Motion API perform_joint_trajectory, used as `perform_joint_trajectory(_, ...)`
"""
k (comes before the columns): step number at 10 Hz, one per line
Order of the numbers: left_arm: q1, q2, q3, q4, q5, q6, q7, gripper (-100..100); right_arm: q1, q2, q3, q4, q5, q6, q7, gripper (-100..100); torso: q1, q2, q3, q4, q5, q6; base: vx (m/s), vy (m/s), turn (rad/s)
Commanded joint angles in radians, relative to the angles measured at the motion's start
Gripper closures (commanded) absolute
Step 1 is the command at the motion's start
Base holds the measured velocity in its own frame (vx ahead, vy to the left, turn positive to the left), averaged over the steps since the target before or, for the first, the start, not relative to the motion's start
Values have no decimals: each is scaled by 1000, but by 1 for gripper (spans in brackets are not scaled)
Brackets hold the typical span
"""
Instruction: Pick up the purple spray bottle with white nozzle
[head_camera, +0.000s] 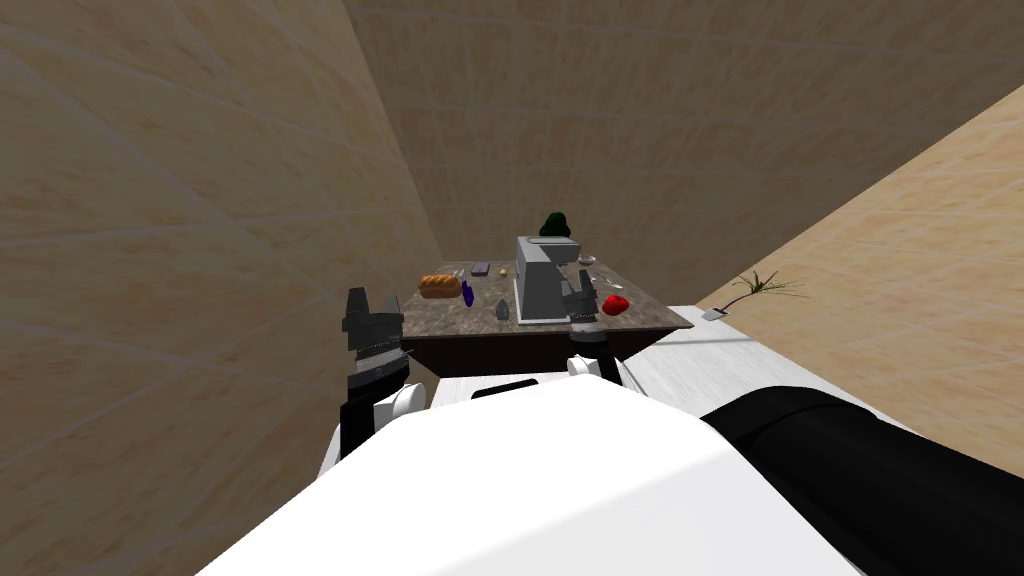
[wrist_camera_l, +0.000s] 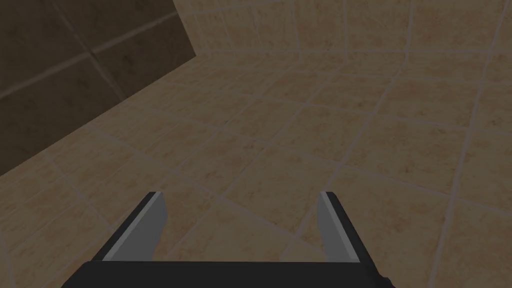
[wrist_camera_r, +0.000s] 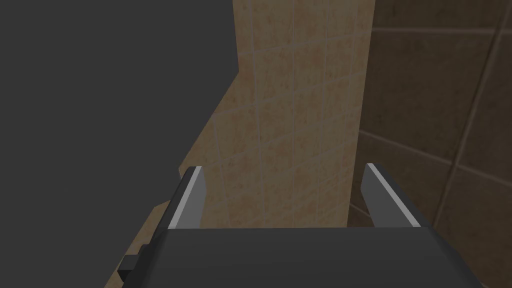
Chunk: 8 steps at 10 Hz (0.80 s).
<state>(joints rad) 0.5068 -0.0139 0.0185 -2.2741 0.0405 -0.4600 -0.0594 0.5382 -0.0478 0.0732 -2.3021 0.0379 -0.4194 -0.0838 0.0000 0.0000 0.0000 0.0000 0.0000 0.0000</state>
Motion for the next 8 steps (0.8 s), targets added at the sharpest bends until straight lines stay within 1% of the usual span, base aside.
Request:
perform_joint_trajectory(1,-3,34,1,8,-6,8,-3,-100,0,0,0,0,0,0,0,0,0,0,0,0,0,0,0,-7,-39)
perform_joint_trajectory(5,-22,126,4,54,-39,49,-20,-100,0,0,0,0,0,0,0,0,-1,0,0,0,0,0,1,-21,-73)
perform_joint_trajectory(8,-42,182,8,103,-74,94,-37,-100,0,0,0,0,0,0,0,0,-2,0,0,0,0,0,3,-33,-93)
